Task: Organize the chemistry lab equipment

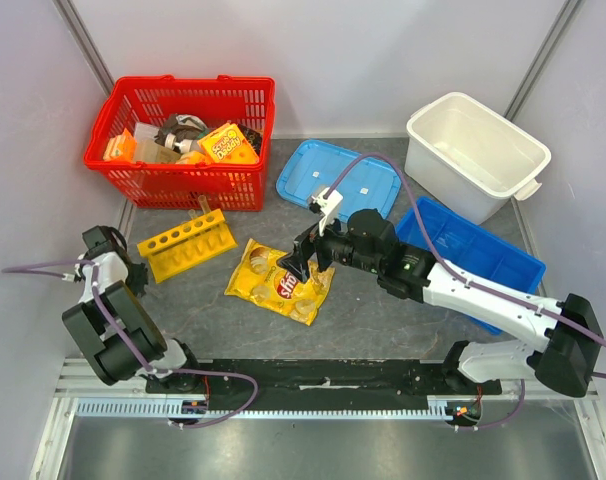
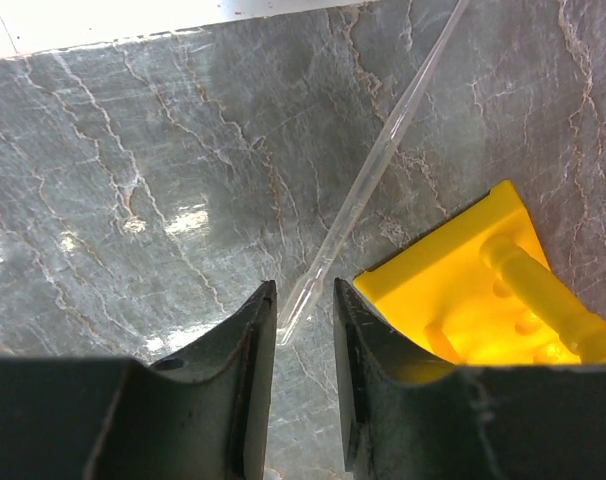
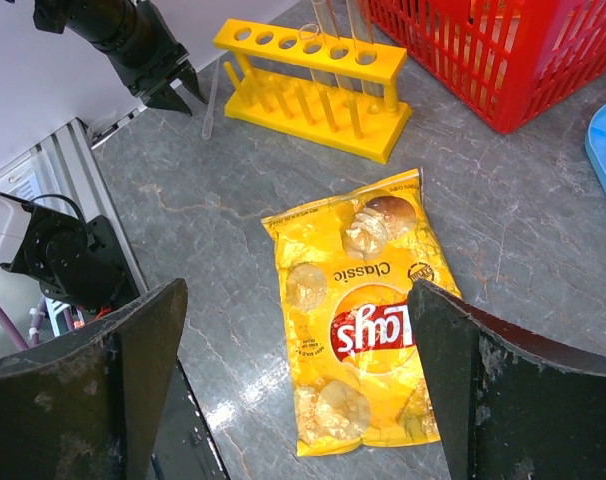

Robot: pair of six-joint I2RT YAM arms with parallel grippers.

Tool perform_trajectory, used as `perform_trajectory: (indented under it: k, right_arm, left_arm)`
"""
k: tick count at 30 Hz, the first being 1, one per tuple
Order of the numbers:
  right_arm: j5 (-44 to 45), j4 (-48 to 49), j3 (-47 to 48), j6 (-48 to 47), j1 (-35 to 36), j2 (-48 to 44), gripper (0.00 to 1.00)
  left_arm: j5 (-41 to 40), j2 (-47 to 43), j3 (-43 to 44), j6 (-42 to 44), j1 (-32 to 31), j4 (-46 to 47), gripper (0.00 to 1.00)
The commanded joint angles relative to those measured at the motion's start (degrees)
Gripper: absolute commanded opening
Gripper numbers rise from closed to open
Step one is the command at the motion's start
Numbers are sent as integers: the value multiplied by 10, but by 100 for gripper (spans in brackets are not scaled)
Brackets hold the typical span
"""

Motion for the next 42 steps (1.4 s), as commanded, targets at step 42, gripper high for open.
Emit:
perform_trajectory:
  k: [42]
  right_arm:
    - [3, -8, 66, 18, 22, 26, 98]
  left_arm:
    - [-55, -84, 27, -45, 2, -106, 2]
